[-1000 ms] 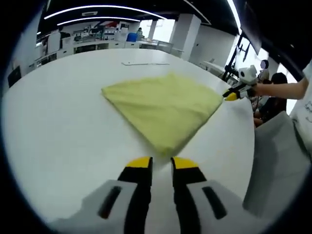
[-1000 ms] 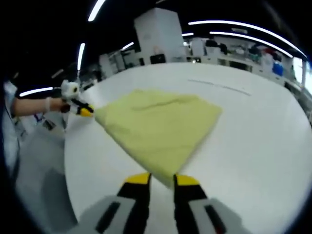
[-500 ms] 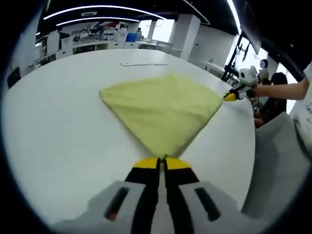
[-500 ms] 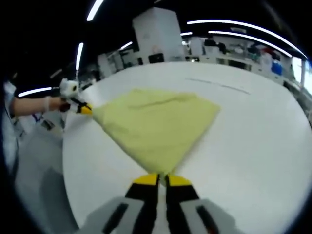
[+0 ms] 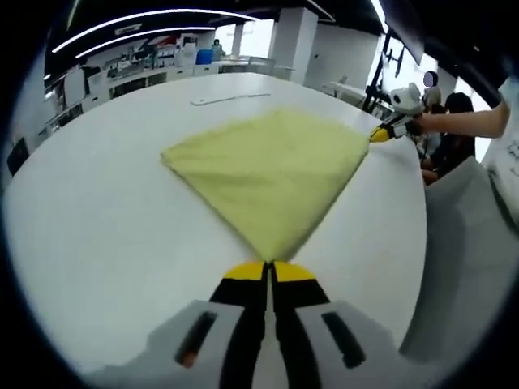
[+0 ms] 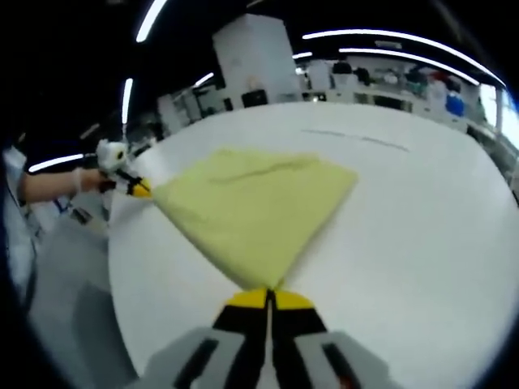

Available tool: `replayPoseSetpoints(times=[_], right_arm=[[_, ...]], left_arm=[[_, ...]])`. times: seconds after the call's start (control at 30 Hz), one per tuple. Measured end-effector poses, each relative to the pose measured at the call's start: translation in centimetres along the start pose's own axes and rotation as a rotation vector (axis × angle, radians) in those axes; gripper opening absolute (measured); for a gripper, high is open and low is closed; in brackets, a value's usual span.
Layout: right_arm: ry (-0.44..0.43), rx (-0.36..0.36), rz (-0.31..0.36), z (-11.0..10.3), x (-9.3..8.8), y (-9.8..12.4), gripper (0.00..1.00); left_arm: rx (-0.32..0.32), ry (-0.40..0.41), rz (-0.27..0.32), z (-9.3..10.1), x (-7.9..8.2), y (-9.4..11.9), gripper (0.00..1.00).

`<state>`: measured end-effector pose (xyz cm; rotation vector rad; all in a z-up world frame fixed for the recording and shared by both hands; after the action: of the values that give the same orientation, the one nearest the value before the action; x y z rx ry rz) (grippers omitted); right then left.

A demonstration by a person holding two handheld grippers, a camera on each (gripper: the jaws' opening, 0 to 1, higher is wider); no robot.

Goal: Fold the garment on the visible template until the final outline fits inside the template.

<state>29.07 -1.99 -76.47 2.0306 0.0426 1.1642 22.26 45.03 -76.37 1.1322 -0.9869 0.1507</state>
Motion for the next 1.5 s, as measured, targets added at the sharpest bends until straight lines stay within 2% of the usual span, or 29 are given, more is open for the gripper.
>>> replayPoseSetpoints(times=[0.17, 0.33, 0.53, 0.6, 0.7, 0.97, 1.1, 1.2, 1.3, 1.5], right_arm=[[-0.035, 0.023, -0.006, -0.2, -0.8, 0.2, 0.00], [-0.048, 0.033, -0.013, -0.4, -1.7, 0.3, 0.00], [-0.070, 0.038, -0.010, -0.9, -2.4, 0.7, 0.00], [-0.077, 0.043, -0.012, -1.1, -2.7, 1.1, 0.00], [-0.084, 0.052, -0.015, -1.7, -3.5, 1.5, 0.00], [-0.108, 0.059, -0.009, -2.4, -4.9, 2.1, 0.00], [-0.115, 0.057, -0.010, -2.4, -4.7, 2.0, 0.00], [-0.083, 0.056, -0.030, -2.5, -4.6, 2.0, 0.00], [-0.087, 0.054, -0.033, -2.4, -4.6, 2.0, 0.00], [-0.112, 0.035, 0.001, -2.6, -5.1, 2.0, 0.00]], left_arm=[[-0.011, -0.039, -0.031, 0.1, -0.5, -0.2, 0.00], [-0.012, -0.034, -0.030, 0.4, -0.6, 0.0, 0.00], [-0.015, -0.046, -0.035, 0.7, -1.6, 0.3, 0.00], [-0.018, -0.055, -0.037, 1.4, -1.8, 0.7, 0.00], [-0.020, -0.053, -0.034, 1.3, -2.3, 0.8, 0.00], [-0.024, -0.012, -0.013, 2.7, -3.5, 2.2, 0.00], [-0.022, -0.018, -0.007, 2.7, -3.5, 2.3, 0.00], [-0.020, -0.052, -0.012, 2.8, -3.3, 2.3, 0.00], [-0.017, -0.079, -0.022, 2.5, -3.4, 2.2, 0.00], [-0.005, -0.058, -0.012, 2.4, -3.5, 2.1, 0.00]])
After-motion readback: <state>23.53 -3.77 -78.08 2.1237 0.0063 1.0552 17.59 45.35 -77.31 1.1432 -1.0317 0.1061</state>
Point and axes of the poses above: the point that each gripper's makers call its tool centre point, and the gripper's own axes: y roughly backward along the fingers, z roughly to its right, x roughly out of its top, the point moved 10 cm from there along y, roughly backward along the fingers, and after that the axes turned 6 degrees about x, right-handed, at the moved point
